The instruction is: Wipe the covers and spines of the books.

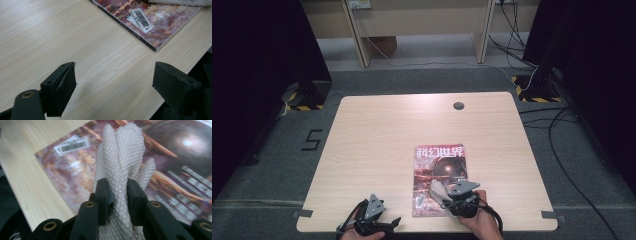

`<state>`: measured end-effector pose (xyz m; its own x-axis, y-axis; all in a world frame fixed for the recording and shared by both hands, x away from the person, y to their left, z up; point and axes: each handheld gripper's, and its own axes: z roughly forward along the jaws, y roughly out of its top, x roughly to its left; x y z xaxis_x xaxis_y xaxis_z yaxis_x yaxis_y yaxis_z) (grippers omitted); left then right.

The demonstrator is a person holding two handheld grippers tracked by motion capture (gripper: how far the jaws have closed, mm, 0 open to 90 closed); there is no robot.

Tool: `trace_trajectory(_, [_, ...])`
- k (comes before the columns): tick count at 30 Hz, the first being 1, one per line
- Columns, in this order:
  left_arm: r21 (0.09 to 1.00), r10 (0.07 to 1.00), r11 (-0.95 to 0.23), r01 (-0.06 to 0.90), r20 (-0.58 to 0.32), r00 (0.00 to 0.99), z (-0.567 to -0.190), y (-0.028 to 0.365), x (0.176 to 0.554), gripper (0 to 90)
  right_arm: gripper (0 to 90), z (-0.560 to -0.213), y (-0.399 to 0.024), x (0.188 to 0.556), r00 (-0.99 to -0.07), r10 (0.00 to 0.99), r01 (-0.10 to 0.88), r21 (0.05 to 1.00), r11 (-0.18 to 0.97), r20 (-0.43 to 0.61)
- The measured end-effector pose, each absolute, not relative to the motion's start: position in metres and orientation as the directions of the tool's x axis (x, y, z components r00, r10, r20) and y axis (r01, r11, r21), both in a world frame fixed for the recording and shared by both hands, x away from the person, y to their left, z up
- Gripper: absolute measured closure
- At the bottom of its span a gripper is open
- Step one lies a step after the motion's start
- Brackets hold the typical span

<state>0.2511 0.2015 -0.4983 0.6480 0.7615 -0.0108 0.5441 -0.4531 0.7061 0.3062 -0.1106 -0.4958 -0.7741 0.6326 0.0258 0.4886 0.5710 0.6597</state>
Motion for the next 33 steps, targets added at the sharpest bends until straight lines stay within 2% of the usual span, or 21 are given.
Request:
trace_trajectory(7, [0.713,0.766,-0.435,0.550,-0.028,0.642,-0.499,0.200,0.253,18.3,73.9,-0.497,-0.128,0.304,-0.742,0.669,0.517,0.666,0.538,0.035])
trace_trajectory(11, [0.721,0.771,-0.397,0.568,-0.074,0.633,-0.500,0.197,0.257,18.3,73.8,-0.497,-0.134,0.298,-0.739,0.672,0.520,0.669,0.531,0.042])
trace_trajectory(24, [0.723,0.740,-0.459,0.517,-0.011,0.672,-0.508,0.145,0.286,17.9,73.7,-0.497,-0.150,0.291,-0.721,0.692,0.528,0.675,0.516,0.034])
trace_trajectory(33, [0.718,0.734,-0.473,0.511,0.000,0.679,-0.511,0.140,0.288,15.9,73.7,-0.496,-0.156,0.302,-0.701,0.713,0.529,0.672,0.518,0.002])
